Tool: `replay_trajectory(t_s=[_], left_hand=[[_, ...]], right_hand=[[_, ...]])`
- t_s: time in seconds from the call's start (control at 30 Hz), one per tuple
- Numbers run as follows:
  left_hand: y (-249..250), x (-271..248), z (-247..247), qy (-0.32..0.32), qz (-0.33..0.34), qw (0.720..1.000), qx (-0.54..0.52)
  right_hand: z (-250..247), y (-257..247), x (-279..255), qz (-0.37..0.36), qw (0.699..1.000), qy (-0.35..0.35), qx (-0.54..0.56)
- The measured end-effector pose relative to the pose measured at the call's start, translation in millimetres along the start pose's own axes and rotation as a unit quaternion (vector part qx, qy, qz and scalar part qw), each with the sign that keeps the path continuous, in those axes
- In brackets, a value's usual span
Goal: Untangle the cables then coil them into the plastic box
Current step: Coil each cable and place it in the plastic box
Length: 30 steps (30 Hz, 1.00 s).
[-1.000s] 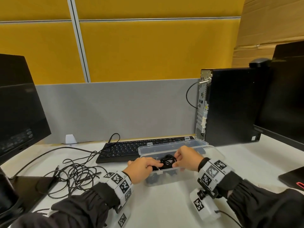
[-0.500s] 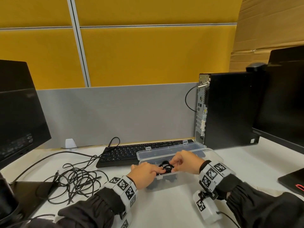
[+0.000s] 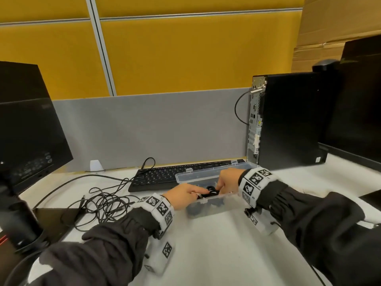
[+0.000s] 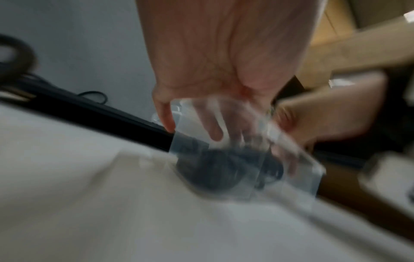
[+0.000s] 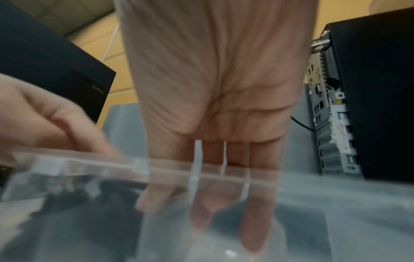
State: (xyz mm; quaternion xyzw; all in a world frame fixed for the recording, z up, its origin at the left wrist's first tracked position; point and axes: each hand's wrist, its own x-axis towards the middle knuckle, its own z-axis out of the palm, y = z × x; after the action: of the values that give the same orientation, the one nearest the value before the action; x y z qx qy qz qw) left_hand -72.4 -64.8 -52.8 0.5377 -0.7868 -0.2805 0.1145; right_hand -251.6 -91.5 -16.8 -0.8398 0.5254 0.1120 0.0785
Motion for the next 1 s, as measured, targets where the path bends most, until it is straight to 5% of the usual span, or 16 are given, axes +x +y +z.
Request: replay_trajectory(t_s=[0.17,0.3,0.47,0.53,0.6,0.73,0.83,1.0], left_hand=[[-22,-39,-50,0.154,0.008,0.976,-0.151],[-62,-71,-91,0.209,-0.036,0.97,-0.119],[-93,-94,-104,0.115,-0.083,0.99,-0.018],[-96,-97,-105,0.055,-0.098,0.993,0.034],[-96,-97,-105,0.031,-0.114,0.991,0.063],[-96,-94,-101,-0.005,-0.131,0.988,0.081],[-97,-96,-92,-0.008,-0.16,0.982,0.102],[-90,-104,-89,0.082,-0.159,0.983,0.05]], right_hand=[[15,-7,-2,0.026,0.998,0.009,-0.058],[10,-27,1,0.017,0.97,0.055,-0.236],[-16,-44,-1,0.06,0.973,0.046,-0.219],[-24,-64,-4,0.006,0.982,0.146,-0.117],[-26,-98,-4,-0.075,0.982,0.157,0.074],[3,-171,29,-0.048,0.944,-0.134,0.298],[23,-189,50,-0.058,0.912,-0.162,0.372],[1,-162,39,-0.105,0.762,-0.007,0.638]])
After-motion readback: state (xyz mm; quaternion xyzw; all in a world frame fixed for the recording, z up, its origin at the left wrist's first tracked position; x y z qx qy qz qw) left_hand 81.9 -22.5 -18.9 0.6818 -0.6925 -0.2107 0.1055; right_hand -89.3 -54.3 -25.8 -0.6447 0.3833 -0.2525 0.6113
